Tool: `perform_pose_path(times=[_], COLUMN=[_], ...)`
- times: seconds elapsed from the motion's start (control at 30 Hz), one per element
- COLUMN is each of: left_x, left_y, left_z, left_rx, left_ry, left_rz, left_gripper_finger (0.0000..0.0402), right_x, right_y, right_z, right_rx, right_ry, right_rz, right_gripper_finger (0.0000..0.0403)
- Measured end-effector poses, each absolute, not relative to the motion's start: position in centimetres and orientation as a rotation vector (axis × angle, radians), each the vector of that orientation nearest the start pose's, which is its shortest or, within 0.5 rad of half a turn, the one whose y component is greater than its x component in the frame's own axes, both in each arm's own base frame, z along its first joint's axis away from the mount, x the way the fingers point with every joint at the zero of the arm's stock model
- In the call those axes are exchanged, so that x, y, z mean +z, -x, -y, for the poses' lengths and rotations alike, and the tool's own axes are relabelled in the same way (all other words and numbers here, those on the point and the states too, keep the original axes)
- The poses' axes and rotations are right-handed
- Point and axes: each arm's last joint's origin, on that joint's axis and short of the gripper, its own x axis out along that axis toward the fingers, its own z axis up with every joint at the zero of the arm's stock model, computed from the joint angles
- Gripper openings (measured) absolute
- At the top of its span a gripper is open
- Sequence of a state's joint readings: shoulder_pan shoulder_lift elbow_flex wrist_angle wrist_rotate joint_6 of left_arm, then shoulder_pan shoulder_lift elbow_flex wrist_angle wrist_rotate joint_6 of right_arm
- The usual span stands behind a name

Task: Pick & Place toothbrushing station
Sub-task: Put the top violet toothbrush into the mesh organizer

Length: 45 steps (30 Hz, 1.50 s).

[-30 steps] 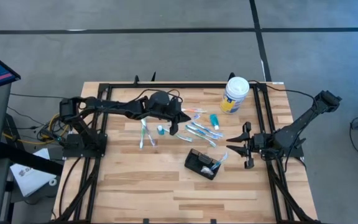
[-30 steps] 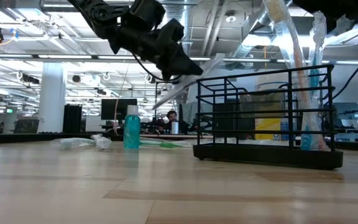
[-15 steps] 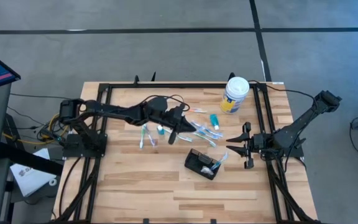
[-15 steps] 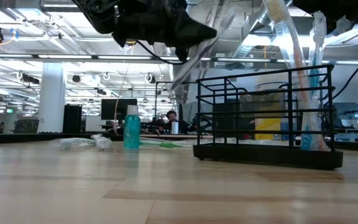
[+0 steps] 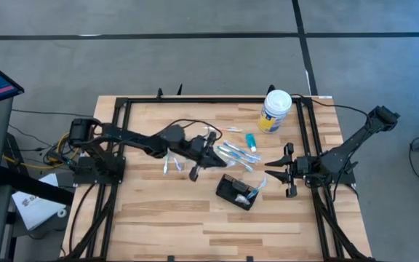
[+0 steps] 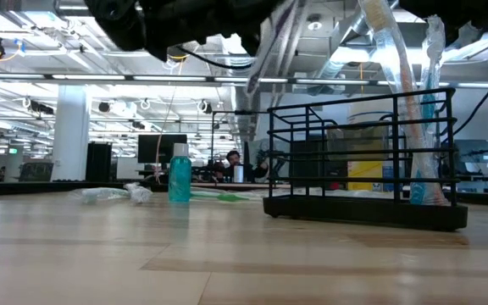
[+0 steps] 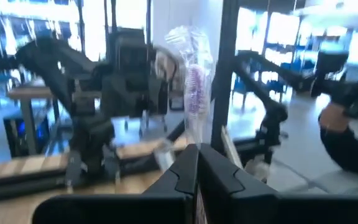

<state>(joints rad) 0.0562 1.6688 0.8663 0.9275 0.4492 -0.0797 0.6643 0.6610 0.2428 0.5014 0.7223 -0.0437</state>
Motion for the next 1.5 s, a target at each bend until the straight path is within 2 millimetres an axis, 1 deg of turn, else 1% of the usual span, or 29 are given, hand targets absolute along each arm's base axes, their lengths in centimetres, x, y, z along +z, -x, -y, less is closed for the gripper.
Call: perform_pose_path(times=[0.2,0.37,0.53,0.83,0.9,1.07,1.17,1.23,1.5], left_x=[23.6,23.2,23.1,23.3,23.0,21.4,20.7,20.3,19.9], left_y=[-33.4,-32.6,-32.4,-32.3,-32.4,-33.0,-33.1,-33.5,-35.0], left_z=[0.5,1.6,2.3,2.6,2.7,2.9,2.9,2.9,3.3], left_rx=[-0.430,-0.406,-0.384,-0.388,-0.388,-0.394,-0.397,-0.391,-0.399], left_ry=[0.020,-0.011,-0.048,-0.057,-0.071,-0.073,-0.059,-0.056,-0.054], left_rz=[0.261,0.313,0.338,0.363,0.375,0.404,0.450,0.438,0.441], left_gripper_finger=[0.0001,0.0001,0.0001,0.0001,0.0001,0.0001,0.0001,0.0001,0.0001], right_x=[22.9,22.9,22.9,22.9,22.9,22.9,22.9,22.9,22.9], right_y=[-12.9,-12.9,-12.9,-12.9,-12.9,-12.9,-12.9,-12.9,-12.9], right_z=[-7.7,-7.7,-7.7,-7.7,-7.7,-7.7,-7.7,-7.7,-7.7], right_rx=[-0.060,-0.060,-0.060,-0.060,-0.060,-0.060,-0.060,-0.060,-0.060], right_ry=[-0.013,-0.014,-0.014,-0.014,-0.015,-0.025,-0.032,-0.032,-0.032], right_rz=[0.067,0.068,0.068,0.068,0.069,0.069,0.069,0.069,0.069], right_gripper_finger=[0.0098,0.0098,0.0098,0.0098,0.0098,0.0098,0.0098,0.0098,0.0098])
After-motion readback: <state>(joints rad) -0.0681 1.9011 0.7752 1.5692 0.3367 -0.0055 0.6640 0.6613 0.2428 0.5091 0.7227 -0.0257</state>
